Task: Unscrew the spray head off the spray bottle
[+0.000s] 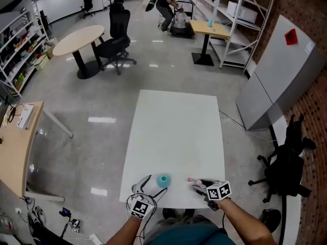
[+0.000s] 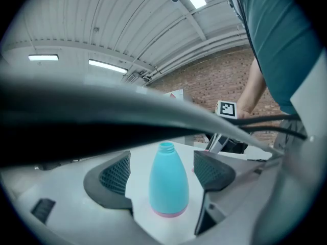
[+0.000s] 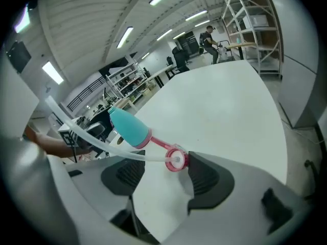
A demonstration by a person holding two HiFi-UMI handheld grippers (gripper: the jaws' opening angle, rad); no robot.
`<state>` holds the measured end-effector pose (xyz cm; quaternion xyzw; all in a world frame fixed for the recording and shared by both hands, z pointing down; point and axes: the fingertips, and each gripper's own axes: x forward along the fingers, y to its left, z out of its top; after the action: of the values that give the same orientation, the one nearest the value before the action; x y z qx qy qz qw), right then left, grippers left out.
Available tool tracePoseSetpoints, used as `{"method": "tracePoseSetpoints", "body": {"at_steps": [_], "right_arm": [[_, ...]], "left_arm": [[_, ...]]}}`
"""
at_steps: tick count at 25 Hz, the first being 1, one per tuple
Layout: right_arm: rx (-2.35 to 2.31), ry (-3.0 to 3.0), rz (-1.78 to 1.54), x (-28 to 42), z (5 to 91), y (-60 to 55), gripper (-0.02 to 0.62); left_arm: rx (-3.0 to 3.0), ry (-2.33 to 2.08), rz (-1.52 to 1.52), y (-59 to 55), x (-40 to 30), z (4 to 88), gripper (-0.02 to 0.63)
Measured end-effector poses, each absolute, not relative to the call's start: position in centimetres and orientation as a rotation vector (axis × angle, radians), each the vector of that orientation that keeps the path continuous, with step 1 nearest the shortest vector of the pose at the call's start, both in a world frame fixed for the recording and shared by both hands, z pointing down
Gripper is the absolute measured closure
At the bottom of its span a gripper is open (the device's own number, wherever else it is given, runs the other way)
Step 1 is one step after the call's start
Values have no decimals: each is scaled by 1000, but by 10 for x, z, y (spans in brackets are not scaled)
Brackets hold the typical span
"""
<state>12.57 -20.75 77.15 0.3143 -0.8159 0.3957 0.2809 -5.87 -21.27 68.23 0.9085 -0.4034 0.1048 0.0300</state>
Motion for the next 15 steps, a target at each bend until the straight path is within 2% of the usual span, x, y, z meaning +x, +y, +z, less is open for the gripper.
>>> {"method": "tracePoseSetpoints", "body": {"at_steps": [6,15], "right_arm": [[962,-2405,868,120,722,-227,331],[1005,-2390,833,119,725,-236,314]], "left_arm": [[2803,-1347,259,-209,-88,653,235],[2804,-1406,239,-205,-101,639,235]]}}
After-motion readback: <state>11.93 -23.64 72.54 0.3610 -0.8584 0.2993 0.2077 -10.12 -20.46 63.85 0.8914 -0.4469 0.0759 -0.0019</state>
